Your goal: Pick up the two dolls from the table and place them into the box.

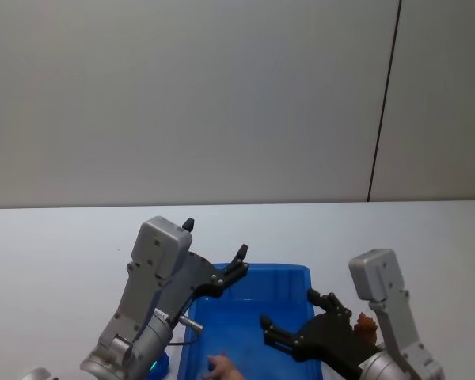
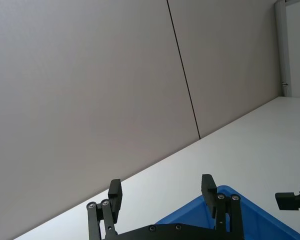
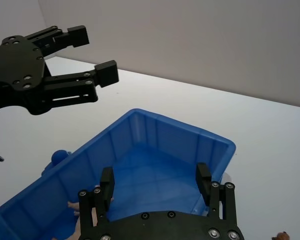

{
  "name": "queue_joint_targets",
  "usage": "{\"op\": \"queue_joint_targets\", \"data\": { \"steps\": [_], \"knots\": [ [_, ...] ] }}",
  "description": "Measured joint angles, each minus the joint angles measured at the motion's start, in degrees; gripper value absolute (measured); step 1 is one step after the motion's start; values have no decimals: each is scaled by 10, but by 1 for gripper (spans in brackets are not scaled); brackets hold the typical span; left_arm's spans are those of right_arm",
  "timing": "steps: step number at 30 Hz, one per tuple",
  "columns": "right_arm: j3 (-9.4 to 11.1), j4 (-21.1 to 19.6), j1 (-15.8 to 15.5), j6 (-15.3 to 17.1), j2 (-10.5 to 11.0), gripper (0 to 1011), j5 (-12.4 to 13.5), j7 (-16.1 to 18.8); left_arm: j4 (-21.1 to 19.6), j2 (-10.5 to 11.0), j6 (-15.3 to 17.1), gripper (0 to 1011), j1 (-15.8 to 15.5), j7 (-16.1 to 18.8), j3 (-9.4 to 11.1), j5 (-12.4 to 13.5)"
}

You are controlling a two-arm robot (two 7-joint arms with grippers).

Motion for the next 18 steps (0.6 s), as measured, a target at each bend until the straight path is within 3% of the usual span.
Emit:
{"op": "queue_joint_targets", "data": {
  "steps": [2, 18],
  "knots": [
    [1, -3, -2, 0, 1, 1001, -1, -7, 0, 0, 0, 1001, 0, 0, 0, 0],
    [14, -71, -49, 3, 29, 1001, -8, -95, 0, 0, 0, 1001, 0, 0, 0, 0]
  ]
}}
